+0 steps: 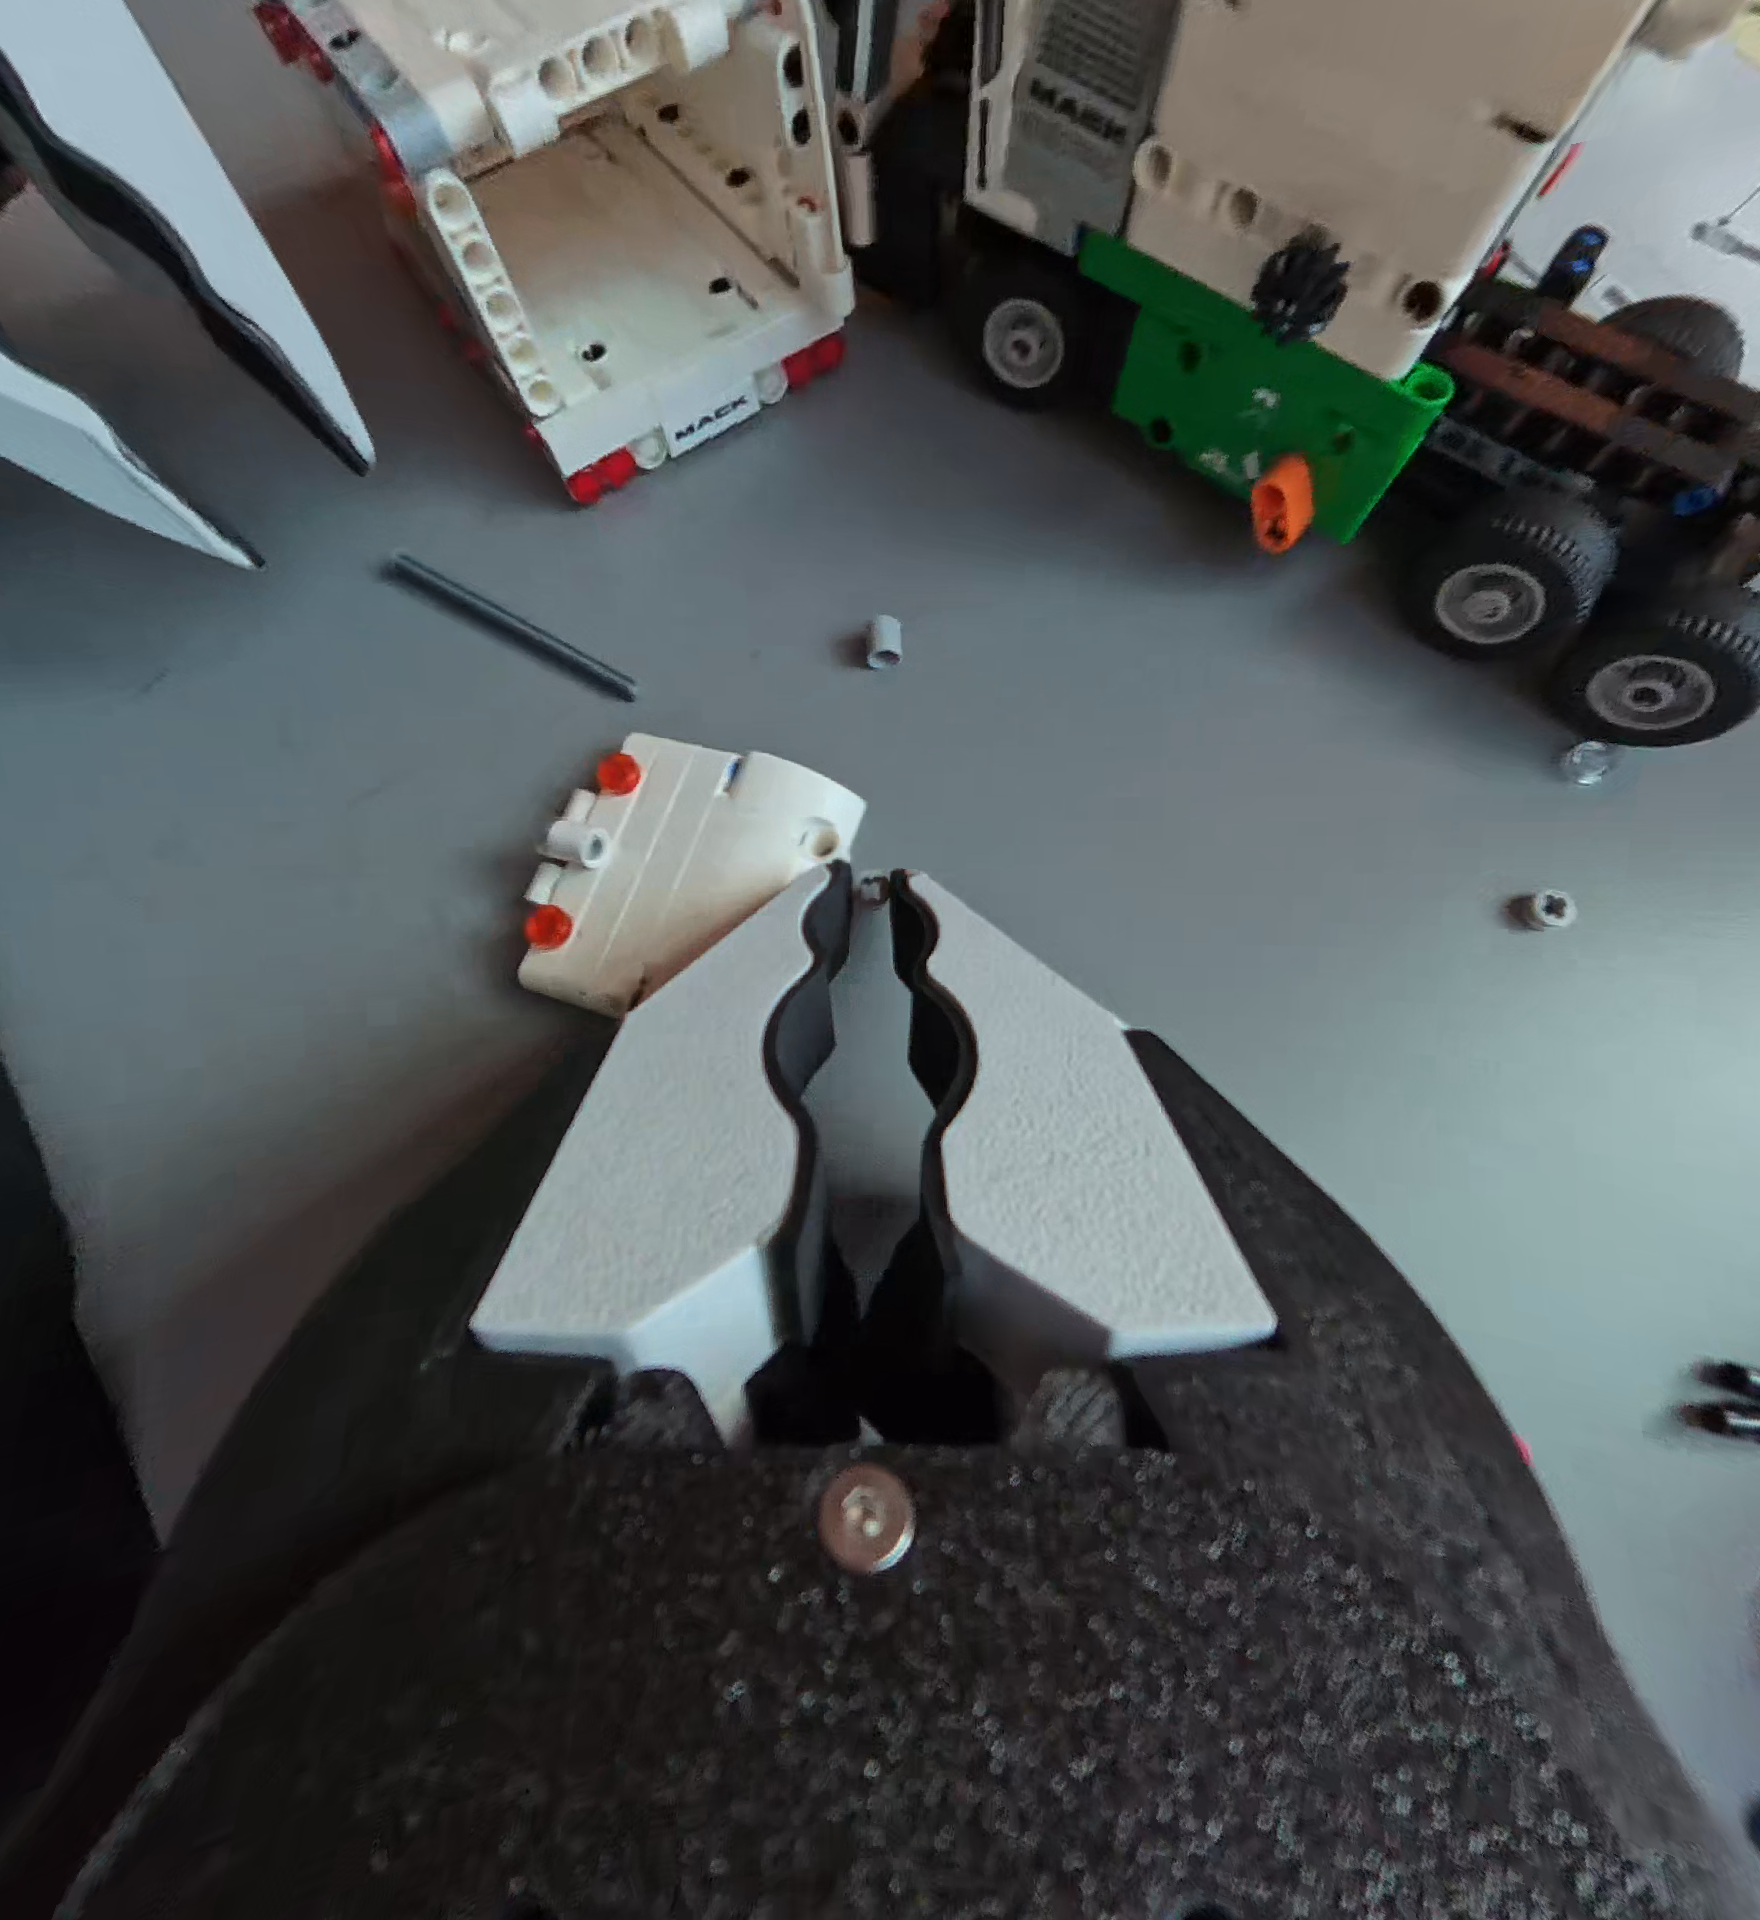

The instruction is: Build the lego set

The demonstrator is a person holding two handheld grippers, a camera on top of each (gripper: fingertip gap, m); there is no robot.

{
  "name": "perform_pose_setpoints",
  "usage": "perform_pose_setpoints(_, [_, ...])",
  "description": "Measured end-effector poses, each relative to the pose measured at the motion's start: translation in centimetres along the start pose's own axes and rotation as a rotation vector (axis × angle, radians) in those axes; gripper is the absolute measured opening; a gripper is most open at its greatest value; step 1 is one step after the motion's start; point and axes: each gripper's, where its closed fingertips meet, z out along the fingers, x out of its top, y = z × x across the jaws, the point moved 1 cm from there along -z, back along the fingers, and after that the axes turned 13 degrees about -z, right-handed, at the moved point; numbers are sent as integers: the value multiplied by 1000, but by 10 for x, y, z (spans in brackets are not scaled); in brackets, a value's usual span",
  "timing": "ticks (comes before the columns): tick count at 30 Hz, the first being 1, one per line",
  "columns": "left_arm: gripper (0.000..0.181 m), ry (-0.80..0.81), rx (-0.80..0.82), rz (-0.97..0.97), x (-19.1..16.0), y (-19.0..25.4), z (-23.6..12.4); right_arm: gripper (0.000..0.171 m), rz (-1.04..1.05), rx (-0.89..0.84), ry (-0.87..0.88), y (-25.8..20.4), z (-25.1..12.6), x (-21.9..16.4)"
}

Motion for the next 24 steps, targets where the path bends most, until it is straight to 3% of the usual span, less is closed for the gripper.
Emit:
perform_pose_setpoints(15, [22, -26, 15, 10, -5, -2, 3, 9, -10, -74, -25, 14, 6, -2])
perform_pose_setpoints(24, [22, -31, 26, -1, -6, -5, 2, 12, -2, -52, 125, 12, 0, 32])
